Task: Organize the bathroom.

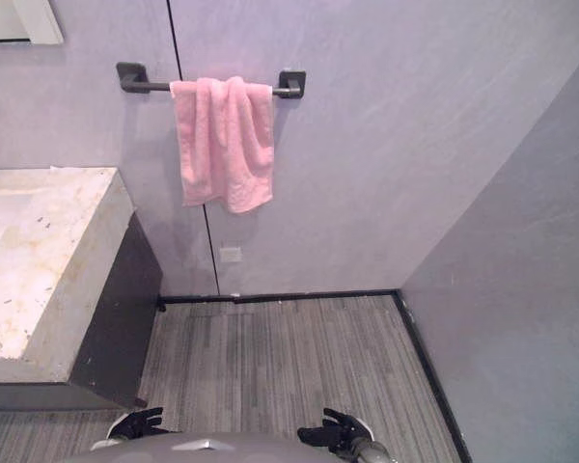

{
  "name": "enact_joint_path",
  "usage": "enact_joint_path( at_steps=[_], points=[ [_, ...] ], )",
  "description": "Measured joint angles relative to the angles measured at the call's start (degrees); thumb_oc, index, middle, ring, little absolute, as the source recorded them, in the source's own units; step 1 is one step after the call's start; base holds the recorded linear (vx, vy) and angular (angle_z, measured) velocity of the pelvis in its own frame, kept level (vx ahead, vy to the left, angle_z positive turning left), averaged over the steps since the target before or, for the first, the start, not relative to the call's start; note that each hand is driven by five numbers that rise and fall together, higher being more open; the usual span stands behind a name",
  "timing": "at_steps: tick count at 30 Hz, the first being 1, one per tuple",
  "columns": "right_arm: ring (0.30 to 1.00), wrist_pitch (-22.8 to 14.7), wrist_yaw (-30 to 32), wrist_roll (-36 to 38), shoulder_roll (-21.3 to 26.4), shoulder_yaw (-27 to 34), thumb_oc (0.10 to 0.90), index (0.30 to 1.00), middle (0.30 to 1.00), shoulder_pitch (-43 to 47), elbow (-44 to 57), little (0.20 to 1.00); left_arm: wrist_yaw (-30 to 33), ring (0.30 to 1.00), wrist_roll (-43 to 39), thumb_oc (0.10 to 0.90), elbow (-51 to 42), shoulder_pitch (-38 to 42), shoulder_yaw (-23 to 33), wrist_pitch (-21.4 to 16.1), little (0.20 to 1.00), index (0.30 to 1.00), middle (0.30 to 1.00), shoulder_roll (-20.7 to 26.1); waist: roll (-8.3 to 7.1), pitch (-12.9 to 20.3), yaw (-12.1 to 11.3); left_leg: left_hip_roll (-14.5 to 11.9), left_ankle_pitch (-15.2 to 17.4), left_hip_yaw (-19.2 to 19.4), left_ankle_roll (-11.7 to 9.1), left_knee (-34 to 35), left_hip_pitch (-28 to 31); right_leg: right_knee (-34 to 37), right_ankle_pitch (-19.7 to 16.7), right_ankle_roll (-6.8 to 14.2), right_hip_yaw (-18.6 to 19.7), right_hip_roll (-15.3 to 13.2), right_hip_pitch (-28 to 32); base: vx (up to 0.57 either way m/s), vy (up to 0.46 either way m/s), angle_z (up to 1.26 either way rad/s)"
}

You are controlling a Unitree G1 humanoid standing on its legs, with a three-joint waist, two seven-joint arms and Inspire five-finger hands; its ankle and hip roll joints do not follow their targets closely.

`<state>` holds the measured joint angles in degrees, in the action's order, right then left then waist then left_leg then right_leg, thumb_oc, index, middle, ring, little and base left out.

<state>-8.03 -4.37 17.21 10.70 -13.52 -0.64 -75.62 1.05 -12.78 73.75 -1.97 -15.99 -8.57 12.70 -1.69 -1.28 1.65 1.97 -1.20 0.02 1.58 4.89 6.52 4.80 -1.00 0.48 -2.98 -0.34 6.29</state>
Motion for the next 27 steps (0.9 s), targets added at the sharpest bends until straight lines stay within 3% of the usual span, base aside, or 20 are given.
enact_joint_path(
  at_steps=[10, 18, 21, 25, 27],
  points=[
    [0.9, -0.3, -0.2, 0.6, 0.0, 0.0, 0.8, 0.9, 0.9, -0.1, 0.0, 0.9, 0.3, 0.9, -0.4, 0.8, 0.0, 0.0, 0.1, 0.0, 0.9, 0.9, 0.9, 0.0, 0.05, 0.1, 0.0, 0.0, 0.0, 0.0, 0.0, 0.0, 0.0, 0.0, 0.0, 0.0, 0.0, 0.0, 0.0, 0.0, 0.0, 0.0],
    [0.9, -3.2, -1.6, 2.7, 0.0, -0.2, 0.8, 0.9, 0.9, -0.3, 1.2, 0.9, -1.3, 0.9, -7.7, 0.8, -0.3, 0.1, 1.2, -0.7, 0.9, 0.9, 0.9, -0.1, 0.06, 0.2, 0.1, 0.0, -0.1, 0.0, 0.1, 0.0, 0.1, 0.0, 0.0, 0.0, 0.0, 0.0, 0.2, 0.0, 0.0, 0.0],
    [0.9, -5.2, -2.6, 4.0, 0.2, -0.6, 0.8, 0.9, 0.9, -0.3, 6.2, 0.9, -1.5, 0.9, -10.1, 0.8, -4.2, 0.4, 1.2, -1.6, 0.9, 0.9, 0.9, 0.2, 0.12, 0.3, 0.1, 0.0, -0.2, 0.2, 0.2, 0.0, 0.1, 0.0, -0.1, 0.0, 0.2, 0.0, 0.0, -0.06, -0.033, -0.02],
    [0.9, -6.9, -2.4, 4.0, 1.2, -1.4, 0.8, 0.9, 0.9, -0.2, 17.7, 0.9, 0.2, 0.9, -12.0, 0.8, -15.8, 1.7, 1.2, -1.4, 0.9, 0.9, 0.9, 1.3, 0.66, -0.2, 0.1, -0.1, -0.5, 0.3, 0.2, 0.1, -0.1, 0.0, -0.5, 0.1, 0.3, 0.1, -0.1, -0.04, -0.032, -0.01],
    [0.9, -6.5, -0.5, 3.6, 3.8, -4.1, 0.8, 0.9, 0.9, -0.4, 28.2, 0.9, 2.4, 0.9, -13.1, 0.8, -26.6, 1.9, 1.2, -0.8, 0.9, 0.9, 0.9, 2.8, 0.96, -0.6, 0.1, -0.1, -0.8, 0.3, 0.2, 0.2, -0.5, 0.0, -0.7, 0.2, 0.3, 0.1, -0.2, -0.05, -0.048, 0.0]
  ],
)
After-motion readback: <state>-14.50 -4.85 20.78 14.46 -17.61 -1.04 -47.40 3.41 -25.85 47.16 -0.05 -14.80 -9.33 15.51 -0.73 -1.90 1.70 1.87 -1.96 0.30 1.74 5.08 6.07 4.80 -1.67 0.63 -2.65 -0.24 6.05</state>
